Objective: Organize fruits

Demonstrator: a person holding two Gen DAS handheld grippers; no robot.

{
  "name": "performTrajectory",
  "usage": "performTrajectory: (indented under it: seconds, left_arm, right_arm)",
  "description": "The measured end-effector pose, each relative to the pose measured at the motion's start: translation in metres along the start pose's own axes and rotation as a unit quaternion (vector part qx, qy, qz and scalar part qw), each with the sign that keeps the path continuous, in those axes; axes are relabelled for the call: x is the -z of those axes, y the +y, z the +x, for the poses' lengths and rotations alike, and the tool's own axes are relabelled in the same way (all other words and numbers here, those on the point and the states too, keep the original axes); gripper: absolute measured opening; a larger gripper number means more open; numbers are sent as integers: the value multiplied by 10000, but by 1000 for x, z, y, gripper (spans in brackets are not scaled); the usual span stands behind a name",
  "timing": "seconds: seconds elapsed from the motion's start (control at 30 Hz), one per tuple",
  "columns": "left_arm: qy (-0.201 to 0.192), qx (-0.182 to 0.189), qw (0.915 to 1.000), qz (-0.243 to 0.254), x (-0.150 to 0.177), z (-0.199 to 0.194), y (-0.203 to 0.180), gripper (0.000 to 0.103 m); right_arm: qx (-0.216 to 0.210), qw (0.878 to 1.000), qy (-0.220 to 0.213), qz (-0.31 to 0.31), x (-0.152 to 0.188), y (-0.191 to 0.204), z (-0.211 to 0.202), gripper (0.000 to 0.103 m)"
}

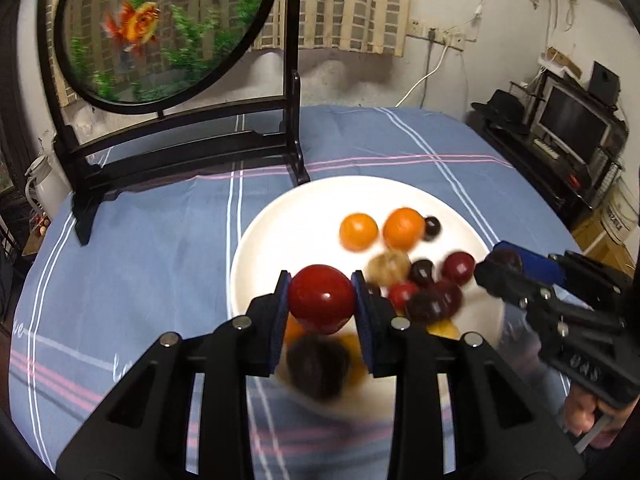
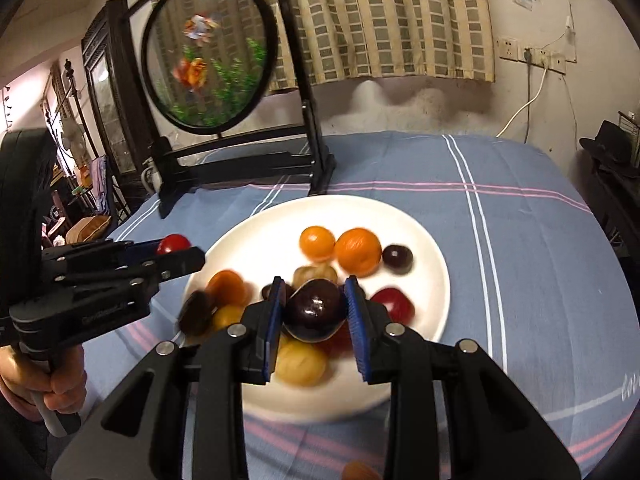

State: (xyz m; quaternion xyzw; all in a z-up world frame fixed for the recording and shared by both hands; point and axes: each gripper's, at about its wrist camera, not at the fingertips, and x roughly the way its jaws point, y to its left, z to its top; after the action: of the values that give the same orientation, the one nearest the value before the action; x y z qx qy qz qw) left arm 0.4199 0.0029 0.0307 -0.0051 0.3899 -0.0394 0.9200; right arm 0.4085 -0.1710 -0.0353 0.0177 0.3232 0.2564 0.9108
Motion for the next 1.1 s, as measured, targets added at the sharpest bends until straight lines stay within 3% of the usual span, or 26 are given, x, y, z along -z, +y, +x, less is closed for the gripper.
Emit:
performTrajectory:
  seconds: [0.07, 0.1, 0.13, 0.17, 0.33, 0.4, 0.57, 0.8, 1.1]
  left_arm:
    - [13, -99, 10000, 9, -7, 11, -1, 34]
    - [4, -208, 9998, 11, -9, 14, 0, 57]
    - [-38, -356, 9994, -8, -8, 12, 0, 73]
    - [-108, -454, 9989, -21, -7, 8, 1, 91]
    - [-214, -730, 9968, 224, 15, -30, -2, 95]
    - [-307, -708, 9967, 248, 31, -54, -6, 99]
    - [-556, -677, 9959, 234, 79, -104, -13, 101]
    - [-586, -594, 9964, 164, 147, -132, -14, 101]
    - [-479, -859, 9951, 119, 173, -132, -6, 101]
  right_arm:
    - [8, 10000, 61, -26, -4, -2, 8, 35]
    - [74, 9999, 101, -65, -4, -2, 11, 44]
    - [125, 9998, 120, -83, -4, -1, 9, 47]
    - [152, 9998, 132, -94, -3, -1, 4, 63]
    - [-11, 9998, 98, -165, 15, 8, -41, 76]
    - [-56, 9996, -16, -293, 30, 18, -68, 102]
    - [81, 9954, -316, -902, 78, 38, -116, 102]
    - [188, 9968, 3, -776, 134, 28, -125, 102]
    - [306, 9942, 124, -1027, 153, 38, -127, 102]
